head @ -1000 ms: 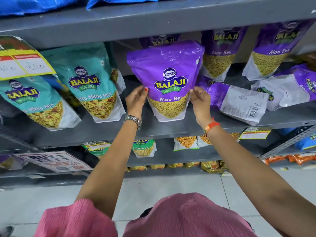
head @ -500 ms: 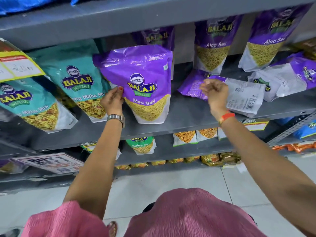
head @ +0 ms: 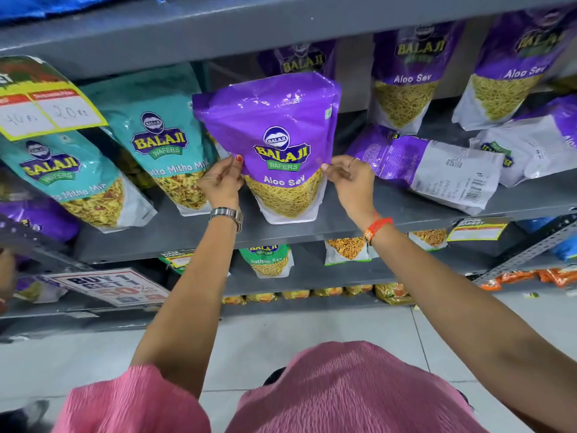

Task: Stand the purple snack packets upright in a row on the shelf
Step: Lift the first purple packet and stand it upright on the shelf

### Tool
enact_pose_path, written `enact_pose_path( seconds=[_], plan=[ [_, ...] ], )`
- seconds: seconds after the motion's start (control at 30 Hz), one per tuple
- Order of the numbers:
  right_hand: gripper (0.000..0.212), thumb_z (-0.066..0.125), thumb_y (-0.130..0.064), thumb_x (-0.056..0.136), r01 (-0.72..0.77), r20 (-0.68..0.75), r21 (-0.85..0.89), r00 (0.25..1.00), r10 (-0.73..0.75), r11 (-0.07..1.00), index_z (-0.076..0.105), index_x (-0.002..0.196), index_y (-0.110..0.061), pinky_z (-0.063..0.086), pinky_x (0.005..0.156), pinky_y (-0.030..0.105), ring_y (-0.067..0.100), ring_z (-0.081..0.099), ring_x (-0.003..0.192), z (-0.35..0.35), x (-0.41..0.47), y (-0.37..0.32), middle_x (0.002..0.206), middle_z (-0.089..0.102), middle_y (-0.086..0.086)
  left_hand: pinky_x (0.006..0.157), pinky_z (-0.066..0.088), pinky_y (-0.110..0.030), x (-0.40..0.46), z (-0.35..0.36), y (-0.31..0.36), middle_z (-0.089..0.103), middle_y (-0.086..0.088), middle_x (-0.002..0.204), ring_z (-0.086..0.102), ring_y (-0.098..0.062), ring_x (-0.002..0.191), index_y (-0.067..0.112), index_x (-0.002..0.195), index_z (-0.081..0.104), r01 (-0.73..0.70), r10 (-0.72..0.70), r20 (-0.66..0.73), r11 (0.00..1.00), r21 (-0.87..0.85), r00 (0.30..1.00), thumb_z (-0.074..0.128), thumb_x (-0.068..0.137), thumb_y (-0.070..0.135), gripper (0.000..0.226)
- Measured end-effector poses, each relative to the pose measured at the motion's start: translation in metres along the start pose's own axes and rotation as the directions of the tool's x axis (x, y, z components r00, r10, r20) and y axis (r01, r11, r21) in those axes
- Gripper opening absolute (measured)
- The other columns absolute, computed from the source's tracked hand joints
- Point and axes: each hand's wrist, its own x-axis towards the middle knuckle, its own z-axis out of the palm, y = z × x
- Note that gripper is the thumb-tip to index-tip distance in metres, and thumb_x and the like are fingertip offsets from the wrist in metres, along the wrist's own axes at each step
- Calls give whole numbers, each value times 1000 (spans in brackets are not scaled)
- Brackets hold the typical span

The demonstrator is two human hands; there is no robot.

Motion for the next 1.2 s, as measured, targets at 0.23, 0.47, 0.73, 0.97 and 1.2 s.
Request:
enact_pose_path(
  seconds=[0.23, 0.47, 0.73, 0.97, 1.2],
  plan=[
    [14, 64, -9, 81, 20, -125, 0, 992, -20, 1000, 69, 90, 1, 52, 72, 26, -11, 59, 63, -17, 6, -5, 86, 69, 7, 49, 55, -17, -13, 10, -2, 67, 18, 51, 61, 5, 51, 8, 79, 65, 3, -6, 69, 999, 43, 998, 60, 80, -1, 10],
    [11, 63, -2, 82, -4, -193, 1, 981, 4, 1000, 67, 90, 4, 49, 64, 6, -16, 59, 61, -17, 3, 4, 89, 67, 6, 50, 55, -16, -13, 14, -6, 67, 19, 50, 62, 4, 52, 14, 75, 67, 27, -29, 98, 999, 26, 995, 59, 81, -3, 20],
    [12, 60, -1, 83, -8, -236, 28, 972, 15, 1000, 67, 89, 6, 53, 76, 36, 20, 63, 76, -11, 12, -3, 90, 71, 20, 53, 57, -19, -5, 25, -1, 68, 15, 49, 63, 1, 51, 18, 66, 65, 62, -58, 131, 998, -30, 990, 57, 81, -6, 29],
    [13, 60, -5, 84, -49, -228, 0, 973, 47, 999, 68, 91, 3, 52, 74, 26, 18, 63, 80, -13, 6, -1, 89, 70, 14, 50, 55, -16, -7, 21, -4, 67, 20, 48, 61, 4, 50, 10, 79, 64, 39, -44, 144, 999, 36, 989, 57, 82, -3, 15],
    [14, 62, -5, 83, -48, -270, 26, 961, 53, 999, 68, 92, 4, 53, 73, 24, 16, 64, 79, -10, 3, 2, 92, 72, 19, 52, 56, -18, -7, 19, -3, 69, 18, 51, 63, 3, 53, 12, 78, 67, 44, -48, 127, 998, 34, 991, 57, 81, -4, 19]
  ],
)
